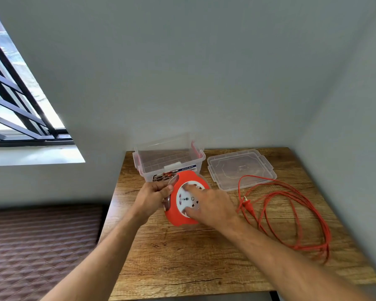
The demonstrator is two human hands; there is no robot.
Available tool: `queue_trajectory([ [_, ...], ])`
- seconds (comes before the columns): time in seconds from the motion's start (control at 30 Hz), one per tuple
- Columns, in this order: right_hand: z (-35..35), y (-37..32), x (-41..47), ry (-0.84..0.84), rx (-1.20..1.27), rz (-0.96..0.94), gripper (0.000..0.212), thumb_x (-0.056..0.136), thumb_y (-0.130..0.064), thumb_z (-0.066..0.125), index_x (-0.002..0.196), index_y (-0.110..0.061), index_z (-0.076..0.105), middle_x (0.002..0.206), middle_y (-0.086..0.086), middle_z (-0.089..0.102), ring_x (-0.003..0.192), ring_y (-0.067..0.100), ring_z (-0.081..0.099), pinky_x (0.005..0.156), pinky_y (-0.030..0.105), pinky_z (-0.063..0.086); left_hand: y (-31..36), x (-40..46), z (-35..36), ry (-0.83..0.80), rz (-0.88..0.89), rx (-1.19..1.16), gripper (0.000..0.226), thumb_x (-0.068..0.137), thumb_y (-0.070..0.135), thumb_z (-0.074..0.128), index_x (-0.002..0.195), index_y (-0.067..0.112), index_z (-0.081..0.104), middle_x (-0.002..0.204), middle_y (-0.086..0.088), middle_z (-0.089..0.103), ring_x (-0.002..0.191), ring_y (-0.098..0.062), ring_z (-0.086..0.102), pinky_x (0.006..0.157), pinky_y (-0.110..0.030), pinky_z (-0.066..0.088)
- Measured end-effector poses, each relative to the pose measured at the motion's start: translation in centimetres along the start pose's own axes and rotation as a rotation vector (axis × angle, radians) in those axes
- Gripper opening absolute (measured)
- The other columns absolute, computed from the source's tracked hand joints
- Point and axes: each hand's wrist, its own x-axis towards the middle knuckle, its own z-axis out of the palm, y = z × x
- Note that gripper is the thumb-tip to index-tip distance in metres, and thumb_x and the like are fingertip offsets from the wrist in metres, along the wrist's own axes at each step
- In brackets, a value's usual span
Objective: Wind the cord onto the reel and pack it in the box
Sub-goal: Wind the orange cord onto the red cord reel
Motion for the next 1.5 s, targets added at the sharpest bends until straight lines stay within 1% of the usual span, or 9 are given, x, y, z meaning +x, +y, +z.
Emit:
queue_trajectory([
  [0.1,-0.4,-1.9,0.5,-0.003,0.461,0.551,0.069,0.072,-0.071,0.061,0.125,-0.028,0.053,0.098,-0.006,0.067,0.085,0.022,0.068,0.064,0.031,0.051,-0.5,-0.5,1.0,0.023,0.059,-0.028,0.018,0.099,0.018,0.064,0.106,0.016,0.08,0.094,-0.019,0.079,0.08,-0.028,0.074,0.073,-0.046,0.065],
  [0.2,-1.0,-2.8,2.2,-0.093,1.178,1.031,0.041,0.087,-0.047,0.065,0.102,-0.01,0.065,0.081,0.006,0.075,0.05,0.012,0.061,0.047,0.025,0.046,-1.1,-0.9,1.8,0.078,0.109,-0.074,0.02,0.098,0.009,0.063,0.104,0.017,0.08,0.092,-0.013,0.078,0.074,-0.019,0.075,0.065,-0.038,0.064],
  [0.3,-1.1,-2.9,2.7,-0.116,1.353,1.159,0.018,0.094,-0.03,0.059,0.09,-0.013,0.06,0.063,0.011,0.07,0.033,0.011,0.05,0.036,0.017,0.032,-1.8,-1.4,2.1,0.119,0.13,-0.119,0.027,0.097,0.003,0.063,0.114,0.018,0.077,0.099,-0.003,0.08,0.081,-0.014,0.076,0.066,-0.031,0.063],
  [0.67,-0.7,-2.4,1.0,-0.253,1.219,0.903,0.014,0.096,-0.019,0.056,0.105,-0.01,0.063,0.072,0.003,0.076,0.038,0.011,0.056,0.035,0.019,0.037,-1.5,-0.4,1.3,0.176,0.037,-0.025,0.015,0.093,0.018,0.071,0.088,0.029,0.08,0.073,-0.016,0.077,0.06,-0.021,0.068,0.068,-0.042,0.062],
  [0.83,-2.2,1.6,-0.6,-0.104,0.1,-0.075,0.041,0.093,-0.019,0.062,0.131,-0.034,0.055,0.127,0.001,0.066,0.09,0.022,0.07,0.063,0.033,0.057,-0.4,0.0,-0.6,0.18,-0.092,-0.073,0.03,0.096,0.02,0.067,0.068,0.018,0.078,0.049,0.001,0.063,0.048,-0.016,0.056,0.049,-0.028,0.048],
  [0.97,-3.3,3.2,-0.6,-0.24,-0.125,-0.607,0.053,0.096,-0.013,0.059,0.138,-0.041,0.045,0.147,0.017,0.046,0.086,0.039,0.067,0.062,0.044,0.057,0.7,0.3,-1.7,-0.012,-0.111,-0.006,0.037,0.097,0.024,0.065,0.064,0.021,0.081,0.055,-0.007,0.058,0.053,-0.02,0.049,0.057,-0.031,0.04],
  [1.1,-2.8,2.6,-0.2,-0.289,-0.24,-0.615,0.06,0.098,-0.024,0.06,0.142,-0.049,0.027,0.154,0.018,0.032,0.073,0.035,0.064,0.05,0.037,0.05,1.4,0.6,-1.6,-0.125,-0.116,0.108,0.034,0.097,0.029,0.066,0.069,0.018,0.081,0.061,-0.007,0.062,0.055,-0.018,0.054,0.056,-0.03,0.044],
  [1.37,-1.6,1.7,0.1,-0.168,-0.311,-0.625,0.058,0.094,-0.043,0.056,0.143,-0.042,0.025,0.114,0.013,0.066,0.068,0.03,0.066,0.048,0.031,0.04,1.9,0.1,-0.3,-0.114,-0.072,0.161,0.03,0.095,0.031,0.068,0.091,0.004,0.081,0.067,-0.007,0.07,0.059,-0.014,0.062,0.055,-0.025,0.048],
  [1.5,-0.8,1.4,-0.1,-0.02,-0.016,-0.093,0.071,0.077,-0.064,0.049,0.144,-0.045,0.032,0.115,0.006,0.072,0.09,0.029,0.069,0.071,0.036,0.055,1.5,-0.6,0.4,-0.038,0.007,0.007,0.018,0.095,0.023,0.07,0.084,0.026,0.084,0.07,0.001,0.077,0.063,-0.012,0.07,0.057,-0.028,0.057],
])
